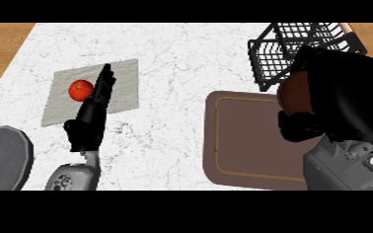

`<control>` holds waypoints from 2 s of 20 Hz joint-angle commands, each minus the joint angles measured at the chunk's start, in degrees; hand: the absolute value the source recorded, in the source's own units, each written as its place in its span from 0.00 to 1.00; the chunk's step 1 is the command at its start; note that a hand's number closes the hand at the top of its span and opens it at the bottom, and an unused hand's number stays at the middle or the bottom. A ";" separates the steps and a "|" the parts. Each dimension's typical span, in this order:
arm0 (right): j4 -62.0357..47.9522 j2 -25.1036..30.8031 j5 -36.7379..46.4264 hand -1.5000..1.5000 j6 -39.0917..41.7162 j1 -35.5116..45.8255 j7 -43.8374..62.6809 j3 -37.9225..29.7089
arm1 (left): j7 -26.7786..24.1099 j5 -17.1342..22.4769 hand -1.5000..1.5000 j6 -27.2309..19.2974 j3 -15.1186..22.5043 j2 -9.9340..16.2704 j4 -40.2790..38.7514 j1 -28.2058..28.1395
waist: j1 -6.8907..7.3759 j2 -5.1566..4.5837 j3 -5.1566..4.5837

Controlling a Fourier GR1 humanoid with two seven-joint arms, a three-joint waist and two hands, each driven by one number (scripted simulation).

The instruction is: Pick the cupcake from the tray and place it in the tiered basket

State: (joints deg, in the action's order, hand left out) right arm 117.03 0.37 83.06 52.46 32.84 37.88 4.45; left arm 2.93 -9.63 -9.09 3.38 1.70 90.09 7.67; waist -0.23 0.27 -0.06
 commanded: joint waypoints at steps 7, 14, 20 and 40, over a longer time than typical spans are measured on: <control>-2.10 -0.34 -9.88 1.00 6.69 18.87 6.46 -16.34 | 1.53 -0.67 0.50 0.21 0.74 0.59 1.43 -0.47 | 0.78 -0.16 0.06; -16.47 2.59 -11.26 1.00 -4.29 21.72 4.73 -18.38 | -2.04 -0.60 0.50 -0.61 0.59 -0.52 -0.48 -0.96 | 0.85 -0.37 0.04; -28.91 13.27 -12.64 1.00 -7.38 28.46 0.34 -22.23 | 1.24 -1.07 0.50 -0.40 1.08 -0.79 -0.50 1.09 | 0.91 -0.39 0.04; -52.64 17.09 -21.72 0.00 -34.92 23.59 -9.04 -33.71 | -6.07 1.74 0.50 1.84 -0.84 0.72 -3.86 -1.62 | 0.99 -0.63 0.05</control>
State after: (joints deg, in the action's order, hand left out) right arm 67.55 17.80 64.75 22.91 57.11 30.87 -25.37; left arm 2.02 -9.64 -9.06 3.76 1.37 88.77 8.26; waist 0.67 -0.18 -0.03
